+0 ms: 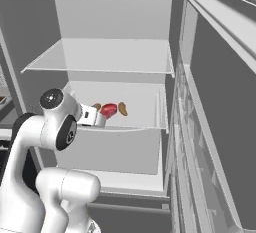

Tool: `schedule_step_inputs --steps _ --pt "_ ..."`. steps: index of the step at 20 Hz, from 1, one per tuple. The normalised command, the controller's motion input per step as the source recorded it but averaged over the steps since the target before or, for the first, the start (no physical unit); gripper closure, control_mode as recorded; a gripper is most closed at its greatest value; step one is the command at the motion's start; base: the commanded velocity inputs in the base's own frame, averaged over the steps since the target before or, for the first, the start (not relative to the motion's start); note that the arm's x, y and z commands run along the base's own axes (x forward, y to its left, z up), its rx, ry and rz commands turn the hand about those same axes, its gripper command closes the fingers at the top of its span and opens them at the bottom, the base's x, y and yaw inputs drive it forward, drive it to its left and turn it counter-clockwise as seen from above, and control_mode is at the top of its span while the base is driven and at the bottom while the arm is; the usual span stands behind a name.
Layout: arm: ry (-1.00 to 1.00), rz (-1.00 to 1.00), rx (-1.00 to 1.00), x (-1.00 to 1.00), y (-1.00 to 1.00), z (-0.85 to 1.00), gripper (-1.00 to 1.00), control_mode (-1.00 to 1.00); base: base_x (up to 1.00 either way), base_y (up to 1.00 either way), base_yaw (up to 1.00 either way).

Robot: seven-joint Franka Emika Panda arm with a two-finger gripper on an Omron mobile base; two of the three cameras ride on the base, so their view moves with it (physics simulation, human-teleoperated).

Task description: Place one sweet potato and one steak in each tupperware on the nearby counter, to pack two identical lunches.

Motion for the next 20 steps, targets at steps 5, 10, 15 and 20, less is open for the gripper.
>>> schedule_step_inputs --steps 5,10,15,20 --pt "-0.01 0.0 0.0 0.86 -0.22 -0.52 -1.0 -1.0 0.0 0.0 0.0" --pt "0.0 0.0 0.04 0.75 0.0 -0.09 -1.0 -1.0 0.0 0.0 0.0" --pt "0.05 0.0 0.04 0.73 0.0 0.0 -1.0 -1.0 0.0 0.0 0.0" --pt "0.1 0.0 0.01 0.63 0.0 -0.1 -1.0 -1.0 0.0 0.0 0.0"
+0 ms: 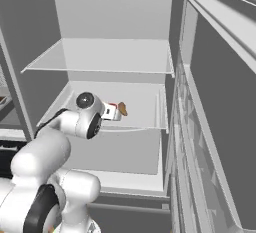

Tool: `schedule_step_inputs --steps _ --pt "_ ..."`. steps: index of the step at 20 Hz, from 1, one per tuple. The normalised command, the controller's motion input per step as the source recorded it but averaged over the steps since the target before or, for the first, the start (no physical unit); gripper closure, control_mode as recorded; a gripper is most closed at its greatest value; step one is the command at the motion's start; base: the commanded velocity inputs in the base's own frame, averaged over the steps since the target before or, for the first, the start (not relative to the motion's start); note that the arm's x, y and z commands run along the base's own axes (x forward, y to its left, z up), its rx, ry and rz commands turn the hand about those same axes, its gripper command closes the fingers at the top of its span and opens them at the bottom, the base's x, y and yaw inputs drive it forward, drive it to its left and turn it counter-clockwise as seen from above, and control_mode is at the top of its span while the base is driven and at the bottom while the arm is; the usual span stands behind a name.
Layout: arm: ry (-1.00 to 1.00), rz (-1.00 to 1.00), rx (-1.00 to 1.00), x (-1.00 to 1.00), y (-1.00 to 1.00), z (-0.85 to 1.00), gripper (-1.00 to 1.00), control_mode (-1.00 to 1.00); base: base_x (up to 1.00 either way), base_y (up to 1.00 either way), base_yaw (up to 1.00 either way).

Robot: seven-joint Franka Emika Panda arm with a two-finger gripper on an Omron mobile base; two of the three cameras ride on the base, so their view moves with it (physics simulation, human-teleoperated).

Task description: Place one sweet potato and one steak in each tupperware on the nearby counter, to pack two identical lunches.

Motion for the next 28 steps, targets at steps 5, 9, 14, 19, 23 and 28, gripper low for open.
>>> schedule_step_inputs --steps 5,9,14,19,23,28 --pt "0.08 0.0 0.0 0.52 0.0 -0.31 -1.0 -1.0 0.0 0.0 0.0" --pt "0.1 0.0 0.0 0.47 0.0 -0.37 -1.0 -1.0 0.0 0.0 0.0" --pt "0.12 0.0 0.0 0.35 0.0 -0.51 1.0 -1.0 0.0 0.0 0.0" --pt "0.17 0.0 0.0 -0.24 0.0 -1.0 1.0 -1.0 0.0 0.0 0.0" --pt "-0.07 0.0 0.0 -1.0 0.0 -0.87 1.0 -1.0 0.0 0.0 0.0" --pt "-0.23 0.0 0.0 -1.0 0.0 -0.53 1.0 -1.0 0.0 0.0 0.0"
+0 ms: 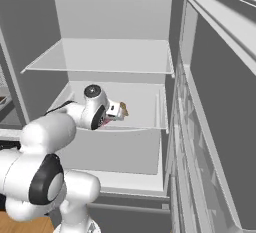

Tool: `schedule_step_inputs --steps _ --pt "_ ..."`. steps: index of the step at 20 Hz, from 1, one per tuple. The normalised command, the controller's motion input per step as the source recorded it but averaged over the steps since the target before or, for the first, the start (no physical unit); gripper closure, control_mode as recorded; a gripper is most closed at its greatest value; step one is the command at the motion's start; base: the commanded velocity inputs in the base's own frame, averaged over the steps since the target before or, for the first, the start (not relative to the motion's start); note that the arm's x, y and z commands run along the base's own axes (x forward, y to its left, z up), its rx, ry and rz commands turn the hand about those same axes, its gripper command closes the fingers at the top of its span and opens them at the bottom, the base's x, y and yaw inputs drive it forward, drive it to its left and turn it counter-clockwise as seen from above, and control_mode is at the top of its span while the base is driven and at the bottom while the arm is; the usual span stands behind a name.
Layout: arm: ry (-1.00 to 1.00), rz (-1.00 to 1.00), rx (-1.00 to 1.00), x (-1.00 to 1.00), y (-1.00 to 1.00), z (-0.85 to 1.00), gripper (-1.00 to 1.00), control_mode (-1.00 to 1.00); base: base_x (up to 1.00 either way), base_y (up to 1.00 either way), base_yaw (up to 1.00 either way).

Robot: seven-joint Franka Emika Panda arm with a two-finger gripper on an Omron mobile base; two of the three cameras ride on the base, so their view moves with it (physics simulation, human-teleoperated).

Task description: Place one sweet potato and one steak in each tupperware on the nearby counter, to pack two identical lunches.

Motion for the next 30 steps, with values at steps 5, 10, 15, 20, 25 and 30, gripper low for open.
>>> schedule_step_inputs --steps 5,10,15,20,25,30 --pt "-0.09 0.0 0.0 -1.0 0.0 0.31 1.0 -1.0 0.0 0.0 0.0" --pt "0.06 0.07 0.0 -0.96 0.0 0.84 1.0 -1.0 0.0 0.0 0.0" --pt "0.03 0.05 0.0 -0.6 0.0 0.94 1.0 -1.0 0.0 0.0 0.0" --pt "0.0 0.05 0.0 -0.37 0.0 1.0 1.0 -1.0 0.0 0.0 0.0" --pt "0.01 0.04 0.0 -0.49 0.03 0.78 1.0 -1.0 0.0 0.0 0.0" --pt "0.0 0.04 -0.03 -0.59 0.04 0.04 1.0 1.0 -0.4 0.02 0.06"
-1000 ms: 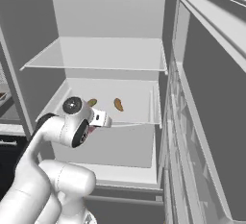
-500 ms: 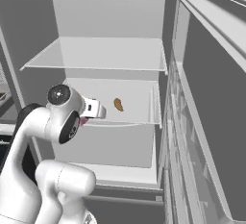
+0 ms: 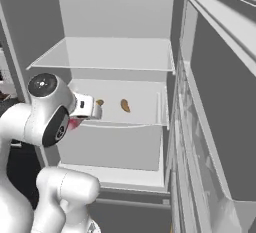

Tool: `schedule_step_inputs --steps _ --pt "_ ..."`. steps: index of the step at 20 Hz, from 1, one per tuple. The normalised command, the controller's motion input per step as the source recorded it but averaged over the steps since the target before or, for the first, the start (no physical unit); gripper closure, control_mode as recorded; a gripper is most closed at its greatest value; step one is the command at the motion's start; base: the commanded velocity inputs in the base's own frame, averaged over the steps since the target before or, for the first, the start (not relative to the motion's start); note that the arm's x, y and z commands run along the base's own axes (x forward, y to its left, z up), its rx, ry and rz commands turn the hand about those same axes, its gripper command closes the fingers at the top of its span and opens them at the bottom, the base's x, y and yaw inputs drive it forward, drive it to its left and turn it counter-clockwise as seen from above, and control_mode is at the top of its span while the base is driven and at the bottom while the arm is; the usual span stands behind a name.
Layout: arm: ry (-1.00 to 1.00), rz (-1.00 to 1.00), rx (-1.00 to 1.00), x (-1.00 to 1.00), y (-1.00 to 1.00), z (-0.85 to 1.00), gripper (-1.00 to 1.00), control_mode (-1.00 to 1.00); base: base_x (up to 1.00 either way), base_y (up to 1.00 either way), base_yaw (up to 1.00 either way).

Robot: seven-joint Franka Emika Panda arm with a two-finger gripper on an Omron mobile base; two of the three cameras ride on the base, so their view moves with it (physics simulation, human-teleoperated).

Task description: Place one sweet potato and one steak in each tupperware on the nearby counter, to pack two identical lunches.

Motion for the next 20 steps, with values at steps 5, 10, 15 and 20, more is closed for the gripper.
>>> schedule_step_inputs --steps 5,10,15,20 --pt "0.0 0.0 0.0 0.0 0.0 0.0 1.0 1.0 -1.0 0.16 0.15" --pt "0.0 0.0 0.0 0.0 0.0 0.0 1.0 1.0 -0.49 0.9 0.15" --pt "0.0 0.0 0.0 0.0 0.0 0.0 1.0 1.0 0.16 1.0 0.05" --pt "0.0 0.0 0.0 0.0 0.0 0.0 1.0 1.0 0.68 1.0 0.0"
